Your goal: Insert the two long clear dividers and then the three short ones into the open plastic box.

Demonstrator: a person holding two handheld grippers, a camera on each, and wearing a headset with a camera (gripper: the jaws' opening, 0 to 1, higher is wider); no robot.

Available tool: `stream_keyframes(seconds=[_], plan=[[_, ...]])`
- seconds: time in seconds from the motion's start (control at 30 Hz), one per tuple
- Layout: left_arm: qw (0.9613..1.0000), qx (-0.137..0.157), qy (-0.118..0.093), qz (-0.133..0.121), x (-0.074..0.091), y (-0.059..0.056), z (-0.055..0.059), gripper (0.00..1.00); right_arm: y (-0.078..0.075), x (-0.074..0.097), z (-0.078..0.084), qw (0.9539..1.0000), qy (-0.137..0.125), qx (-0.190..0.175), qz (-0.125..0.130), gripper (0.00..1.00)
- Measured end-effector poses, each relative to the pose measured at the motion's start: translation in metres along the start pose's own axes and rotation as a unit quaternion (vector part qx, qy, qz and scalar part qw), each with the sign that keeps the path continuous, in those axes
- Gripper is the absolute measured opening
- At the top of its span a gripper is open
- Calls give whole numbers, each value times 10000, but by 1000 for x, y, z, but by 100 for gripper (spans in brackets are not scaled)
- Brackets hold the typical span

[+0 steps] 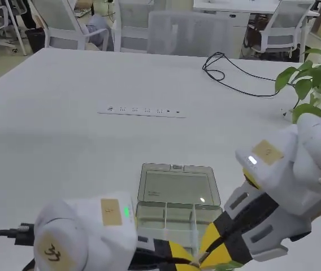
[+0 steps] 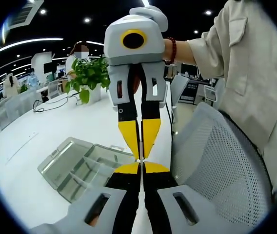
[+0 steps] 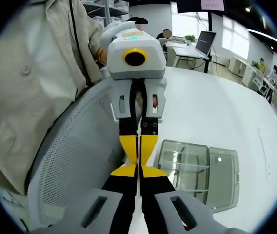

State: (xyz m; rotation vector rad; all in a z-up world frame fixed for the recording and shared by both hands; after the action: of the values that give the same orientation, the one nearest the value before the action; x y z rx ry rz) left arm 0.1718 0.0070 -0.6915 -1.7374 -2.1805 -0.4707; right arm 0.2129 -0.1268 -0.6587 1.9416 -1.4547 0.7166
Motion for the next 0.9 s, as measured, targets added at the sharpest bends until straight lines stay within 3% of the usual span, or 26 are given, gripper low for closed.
stream_keyframes(seconds=[0.27,0.4,0.5,0.6,0.9], plan=[[9999,81,-68,23,1,-1,0,0,1,0,-3,9999,76,52,40,2],[9994,303,-156,-27,1,1,3,0,1,0,-4,9999,140,41,73,2],[9995,266,-125,-86,0,1,5,0,0,1,-6,9996,235,37,121,2],[9994,268,-173,-119,-1,-1,6,10,-1,2,-9,9995,291,32,140,2],[9980,385,-286,-405,2,0,10,25,-12,8,-12,9973,628,-140,347,2]])
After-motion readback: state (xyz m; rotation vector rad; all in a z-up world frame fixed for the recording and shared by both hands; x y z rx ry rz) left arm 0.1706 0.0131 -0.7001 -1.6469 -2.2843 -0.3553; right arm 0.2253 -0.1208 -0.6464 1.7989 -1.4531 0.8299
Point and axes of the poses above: the centre of the closed fingertips' face, and the gripper's own axes: x roughly backward along the fingers, y roughly to its left, z roughly out of its underside, the point moved 10 cm from there along x, roughly backward along the fingers, and after that the axes turned 6 degrees about -x, right-handed, at the moved point
